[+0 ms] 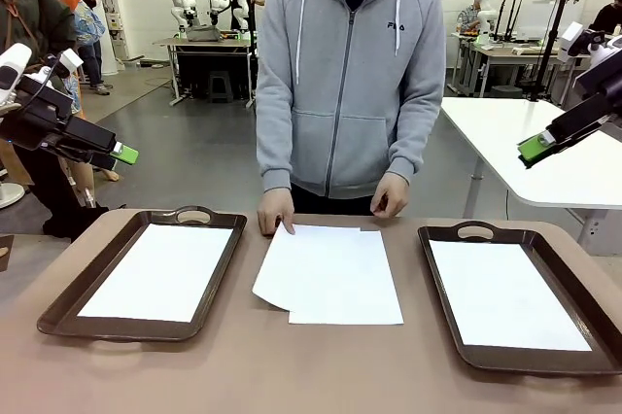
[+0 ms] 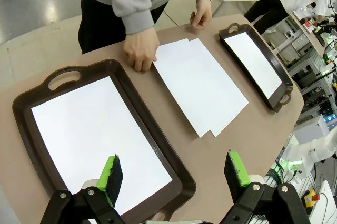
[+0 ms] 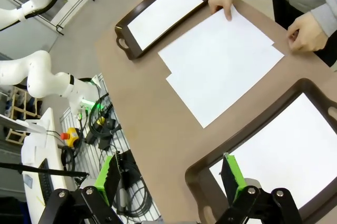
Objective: Sort the A4 documents.
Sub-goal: Receive the A4 Paper.
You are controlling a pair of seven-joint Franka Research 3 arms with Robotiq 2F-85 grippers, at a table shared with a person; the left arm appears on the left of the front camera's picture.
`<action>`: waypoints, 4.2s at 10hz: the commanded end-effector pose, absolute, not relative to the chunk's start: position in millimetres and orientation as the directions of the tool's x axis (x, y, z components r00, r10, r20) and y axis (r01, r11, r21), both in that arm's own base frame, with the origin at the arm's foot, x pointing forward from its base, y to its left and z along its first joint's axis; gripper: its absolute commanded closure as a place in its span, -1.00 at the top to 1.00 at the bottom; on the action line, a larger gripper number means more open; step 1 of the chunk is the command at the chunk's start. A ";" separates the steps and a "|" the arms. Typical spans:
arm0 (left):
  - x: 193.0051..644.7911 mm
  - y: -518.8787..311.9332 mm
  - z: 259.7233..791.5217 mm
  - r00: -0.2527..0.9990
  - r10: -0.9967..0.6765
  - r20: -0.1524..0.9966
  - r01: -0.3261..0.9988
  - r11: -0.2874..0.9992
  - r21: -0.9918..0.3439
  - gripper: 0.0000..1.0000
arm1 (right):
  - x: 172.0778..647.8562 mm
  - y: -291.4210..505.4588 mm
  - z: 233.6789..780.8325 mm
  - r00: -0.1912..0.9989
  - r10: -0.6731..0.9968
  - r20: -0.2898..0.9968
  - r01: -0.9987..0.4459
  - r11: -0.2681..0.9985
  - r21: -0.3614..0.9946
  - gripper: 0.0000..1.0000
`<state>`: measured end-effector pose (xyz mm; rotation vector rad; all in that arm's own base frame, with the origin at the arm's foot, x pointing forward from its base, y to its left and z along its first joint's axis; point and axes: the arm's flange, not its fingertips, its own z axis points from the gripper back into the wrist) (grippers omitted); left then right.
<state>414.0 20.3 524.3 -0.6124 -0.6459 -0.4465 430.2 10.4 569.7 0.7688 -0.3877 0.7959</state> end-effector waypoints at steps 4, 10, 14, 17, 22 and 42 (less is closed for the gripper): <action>414.4 20.1 523.8 0.716 -0.185 0.674 0.554 0.737 -0.387 1.00 | 430.4 12.2 567.1 0.649 0.488 0.583 -0.760 0.450 0.469 1.00; 414.4 20.1 523.8 0.716 -0.185 0.674 0.554 0.737 -0.387 1.00 | 430.4 12.2 567.1 0.649 0.488 0.583 -0.760 0.450 0.469 1.00; 414.4 20.1 523.8 0.716 -0.185 0.674 0.554 0.737 -0.387 1.00 | 430.4 12.2 567.1 0.649 0.488 0.583 -0.760 0.450 0.469 1.00; 414.4 20.1 523.8 0.716 -0.185 0.674 0.554 0.737 -0.387 1.00 | 430.4 12.2 567.1 0.649 0.488 0.583 -0.760 0.450 0.469 1.00; 414.4 20.1 523.8 0.716 -0.185 0.674 0.554 0.737 -0.387 1.00 | 430.4 12.2 567.1 0.649 0.488 0.583 -0.760 0.450 0.469 1.00; 414.4 20.1 523.8 0.716 -0.185 0.674 0.554 0.737 -0.387 1.00 | 430.4 12.2 567.1 0.649 0.488 0.583 -0.760 0.450 0.469 1.00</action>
